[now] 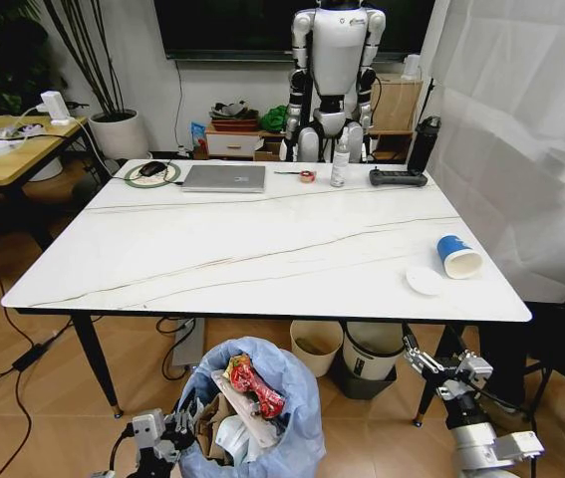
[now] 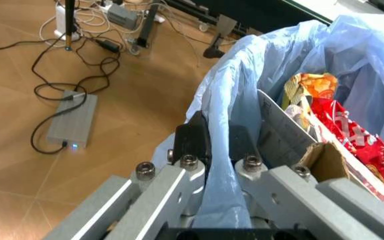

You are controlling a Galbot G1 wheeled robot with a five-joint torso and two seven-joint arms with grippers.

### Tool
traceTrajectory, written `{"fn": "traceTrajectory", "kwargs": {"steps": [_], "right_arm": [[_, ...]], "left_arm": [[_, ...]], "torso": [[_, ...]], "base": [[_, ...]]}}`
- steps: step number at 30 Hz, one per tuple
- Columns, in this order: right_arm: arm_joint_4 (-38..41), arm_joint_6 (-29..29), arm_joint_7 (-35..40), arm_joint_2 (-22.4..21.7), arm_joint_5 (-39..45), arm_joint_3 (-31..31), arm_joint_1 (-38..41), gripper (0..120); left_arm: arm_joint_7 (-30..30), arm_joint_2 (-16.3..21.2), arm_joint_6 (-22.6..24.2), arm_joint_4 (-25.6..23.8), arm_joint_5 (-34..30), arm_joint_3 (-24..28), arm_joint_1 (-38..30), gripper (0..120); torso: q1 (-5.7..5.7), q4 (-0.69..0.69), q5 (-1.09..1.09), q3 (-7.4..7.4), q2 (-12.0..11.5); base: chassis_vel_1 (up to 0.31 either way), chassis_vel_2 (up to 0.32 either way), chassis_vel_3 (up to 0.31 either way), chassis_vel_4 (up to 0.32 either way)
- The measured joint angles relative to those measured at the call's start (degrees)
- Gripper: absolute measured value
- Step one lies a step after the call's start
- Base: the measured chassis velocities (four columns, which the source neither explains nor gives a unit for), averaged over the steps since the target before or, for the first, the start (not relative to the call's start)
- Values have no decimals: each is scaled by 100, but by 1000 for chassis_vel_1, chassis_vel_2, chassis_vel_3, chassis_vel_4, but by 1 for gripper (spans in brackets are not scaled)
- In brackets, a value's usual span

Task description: Pick up the trash bin and place the trash from the table into it.

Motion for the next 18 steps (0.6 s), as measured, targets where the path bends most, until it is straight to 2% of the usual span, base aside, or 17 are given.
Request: {"fn": "traceTrajectory", "kwargs": {"steps": [18], "right_arm": [[-68, -14, -6, -61, 59, -37, 63, 100]], "left_arm": [[-18, -77, 30, 10, 41, 36, -15, 0]], "torso": [[0, 0, -2, 0, 0]], "base": [[-76, -83, 80, 84]]}}
